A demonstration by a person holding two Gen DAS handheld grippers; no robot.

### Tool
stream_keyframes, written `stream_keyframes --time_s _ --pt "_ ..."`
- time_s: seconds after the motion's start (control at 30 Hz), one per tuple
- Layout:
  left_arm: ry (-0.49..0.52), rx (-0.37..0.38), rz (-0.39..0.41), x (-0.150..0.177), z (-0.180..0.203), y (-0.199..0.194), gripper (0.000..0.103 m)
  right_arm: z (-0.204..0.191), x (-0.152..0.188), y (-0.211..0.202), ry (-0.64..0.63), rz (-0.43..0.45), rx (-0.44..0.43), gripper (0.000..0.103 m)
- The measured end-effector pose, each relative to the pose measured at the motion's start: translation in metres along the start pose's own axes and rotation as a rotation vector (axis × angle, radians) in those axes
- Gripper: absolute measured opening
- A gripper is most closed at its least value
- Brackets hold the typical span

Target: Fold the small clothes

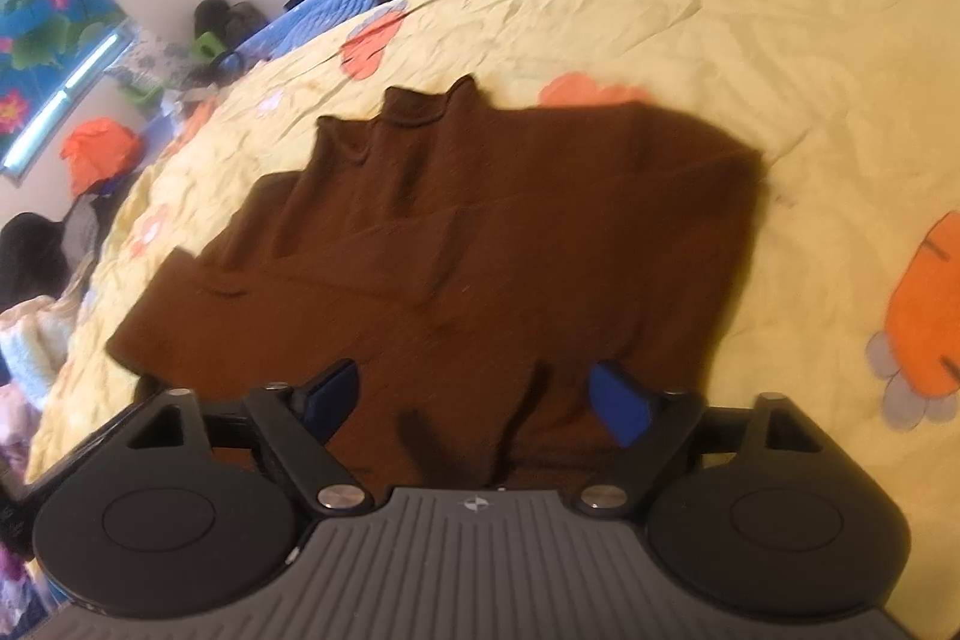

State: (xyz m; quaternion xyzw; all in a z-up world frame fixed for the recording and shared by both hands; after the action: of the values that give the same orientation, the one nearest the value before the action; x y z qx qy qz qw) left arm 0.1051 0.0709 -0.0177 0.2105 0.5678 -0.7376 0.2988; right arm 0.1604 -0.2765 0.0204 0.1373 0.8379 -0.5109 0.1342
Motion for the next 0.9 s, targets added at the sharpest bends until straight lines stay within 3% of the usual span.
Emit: stream_keyframes --time_s 0.1,0.17,0.2,0.33,0.5,0.57,0.7,0.83,0.9 --pt "-0.024 0.010 0.003 0.000 -0.003 -0.001 0.103 -0.003 0.000 0.003 -0.031 0.000 0.034 0.055" --pt "-0.025 0.009 0.005 0.000 -0.003 -0.001 0.103 -0.004 -0.002 0.002 -0.040 -0.001 0.046 0.024" --pt "-0.025 0.009 0.006 0.000 -0.003 -0.002 0.103 -0.003 -0.003 0.002 -0.034 -0.009 0.027 0.015" --pt "-0.031 0.012 0.008 0.000 -0.003 -0.003 0.103 -0.007 -0.013 -0.010 -0.044 0.017 -0.016 0.013" --pt "-0.053 0.015 0.048 0.001 -0.006 -0.011 0.103 -0.010 -0.045 -0.069 -0.033 0.170 -0.147 0.009" --pt "-0.088 0.008 0.093 0.001 -0.011 -0.022 0.103 0.006 -0.056 -0.077 -0.013 0.193 -0.109 0.009" --pt "-0.185 0.045 0.153 -0.005 -0.031 -0.044 0.103 0.057 -0.058 -0.060 0.104 0.142 -0.019 0.009" --pt "-0.247 0.045 0.068 -0.042 -0.050 -0.029 0.103 0.070 -0.047 -0.041 0.124 0.105 0.002 0.009" --pt "-0.249 0.112 -0.021 -0.065 -0.052 -0.009 0.103 0.071 -0.042 -0.037 0.132 0.099 -0.004 0.009"
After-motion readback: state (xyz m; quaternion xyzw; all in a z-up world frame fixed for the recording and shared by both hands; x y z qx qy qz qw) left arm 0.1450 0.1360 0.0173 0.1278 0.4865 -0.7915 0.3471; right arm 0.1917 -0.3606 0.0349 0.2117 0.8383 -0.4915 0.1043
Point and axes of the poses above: each gripper's, at about its wrist camera, not at the fingertips, and y roughly the way its jaws point, z to its right, x to its underside, the point moved 3 cm from there along y, roughly the way its jaws point, and after that the axes turned 11 degrees about -z, right-handed, at the moved point
